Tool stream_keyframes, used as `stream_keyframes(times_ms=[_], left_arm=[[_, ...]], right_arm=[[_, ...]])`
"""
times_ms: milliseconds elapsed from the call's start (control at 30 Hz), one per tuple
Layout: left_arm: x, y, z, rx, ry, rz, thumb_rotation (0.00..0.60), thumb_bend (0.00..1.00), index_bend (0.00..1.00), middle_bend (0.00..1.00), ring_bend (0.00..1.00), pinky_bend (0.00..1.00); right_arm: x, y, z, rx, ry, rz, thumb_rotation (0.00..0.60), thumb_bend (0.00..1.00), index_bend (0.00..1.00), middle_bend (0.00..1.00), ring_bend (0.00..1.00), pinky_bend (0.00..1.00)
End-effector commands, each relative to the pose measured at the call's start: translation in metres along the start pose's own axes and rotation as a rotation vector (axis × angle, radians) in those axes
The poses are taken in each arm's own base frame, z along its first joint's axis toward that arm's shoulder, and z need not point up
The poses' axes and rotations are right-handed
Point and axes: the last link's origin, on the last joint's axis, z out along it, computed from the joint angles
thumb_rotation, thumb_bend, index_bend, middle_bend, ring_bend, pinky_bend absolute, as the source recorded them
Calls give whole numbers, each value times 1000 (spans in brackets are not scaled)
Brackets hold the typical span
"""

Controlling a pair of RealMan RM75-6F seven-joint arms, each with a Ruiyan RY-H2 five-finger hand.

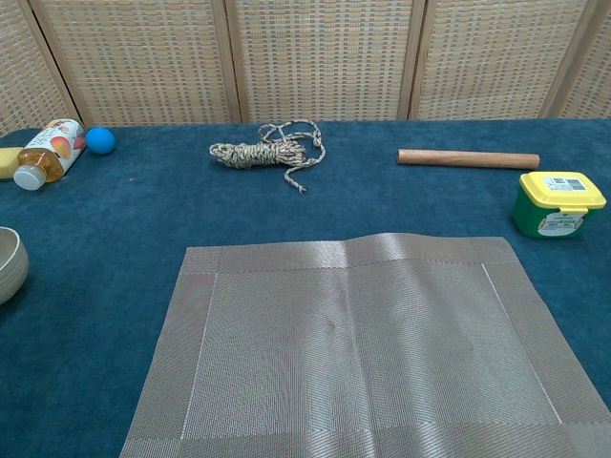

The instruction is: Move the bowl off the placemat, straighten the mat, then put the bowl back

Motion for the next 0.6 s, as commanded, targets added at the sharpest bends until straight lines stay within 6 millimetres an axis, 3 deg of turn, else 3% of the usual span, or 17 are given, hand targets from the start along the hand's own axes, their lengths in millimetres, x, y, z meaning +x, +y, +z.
stream_keyframes(times_ms=[33,233,333,500,600], left_arm=[[4,2,0,-13,14,0,600,443,696,0,0,0],[17,18,3,-76,56,-1,600,442,698,0,0,0],[29,39,9,-134,85,-8,600,442,698,0,0,0],[47,87,20,-257,121,-11,600,442,698,0,0,0],[58,135,27,-369,141,-10,600,442,698,0,0,0]], right_arm=[[0,0,0,0,-1,0,600,235,163,0,0,0],[0,0,0,-2,-1,1,600,235,163,0,0,0],[1,1,1,-3,2,5,600,235,163,0,0,0],[4,2,2,-8,12,16,600,235,163,0,0,0],[8,2,3,-13,23,27,600,235,162,0,0,0]])
